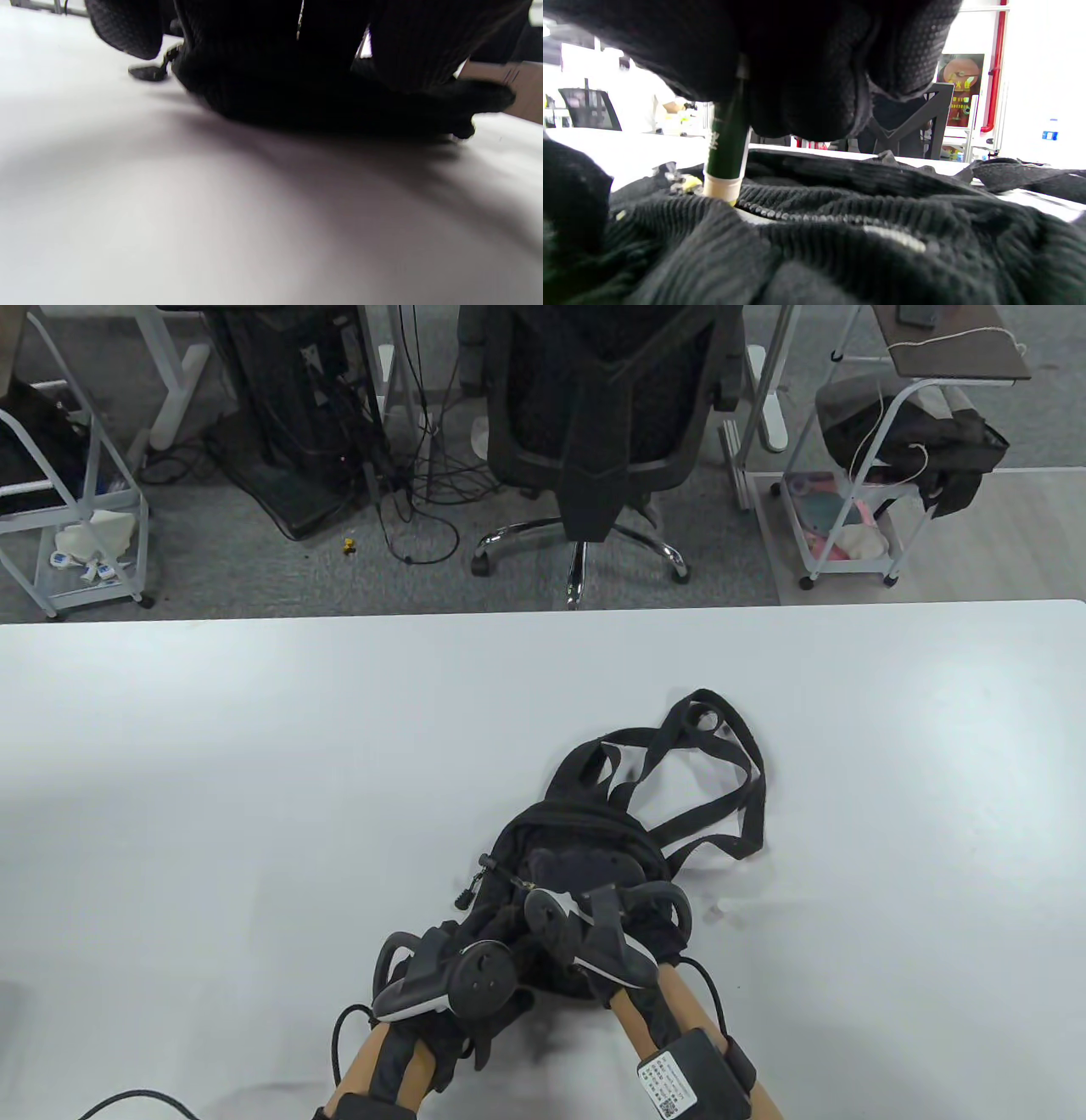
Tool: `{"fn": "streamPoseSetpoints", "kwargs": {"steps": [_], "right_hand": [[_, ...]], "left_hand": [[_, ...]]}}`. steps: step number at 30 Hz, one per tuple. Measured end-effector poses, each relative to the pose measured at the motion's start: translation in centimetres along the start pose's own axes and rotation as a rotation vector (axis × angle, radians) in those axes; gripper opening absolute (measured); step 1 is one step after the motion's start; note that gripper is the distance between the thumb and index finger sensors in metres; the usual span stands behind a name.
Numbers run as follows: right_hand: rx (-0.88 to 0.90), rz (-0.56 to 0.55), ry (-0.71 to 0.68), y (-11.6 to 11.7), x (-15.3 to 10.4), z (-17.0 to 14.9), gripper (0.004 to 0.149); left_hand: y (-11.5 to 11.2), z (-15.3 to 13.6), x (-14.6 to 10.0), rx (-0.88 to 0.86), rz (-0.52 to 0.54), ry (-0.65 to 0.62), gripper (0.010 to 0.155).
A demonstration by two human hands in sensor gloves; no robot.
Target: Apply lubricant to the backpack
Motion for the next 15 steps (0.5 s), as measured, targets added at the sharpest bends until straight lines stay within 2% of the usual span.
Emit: {"fn": "streamPoseSetpoints", "kwargs": {"steps": [3,8,14,15], "right_hand": [[0.166,-0.041,0.018,-2.6,0.0,-1.7,0.047],[0.417,-0.049,0.044,-4.8,-0.2,-5.1,0.048],[0.661,-0.041,0.072,-5.7,-0.7,-7.8,0.049],[0.684,-0.041,0.078,-5.9,-0.8,-8.1,0.049]], "left_hand": [[3.6,-1.4,-1.5,-0.136,0.191,0.023,0.061],[7.2,-3.3,-3.0,-0.237,0.337,0.091,0.065],[10.1,-2.7,-3.0,-0.321,0.448,0.067,0.069],[10.6,-2.6,-3.0,-0.379,0.477,0.047,0.072]]}}
Point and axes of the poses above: the tracker on the back of each hand, its own z axis roughly to the thumb side, its own x axis roughly from the wrist to the fingertips, y = z × x, the point moved 5 cm from there along x, roughly from the wrist to the fingertips, and after that the axes turned 9 degrees about y, right-handed, at the moved point
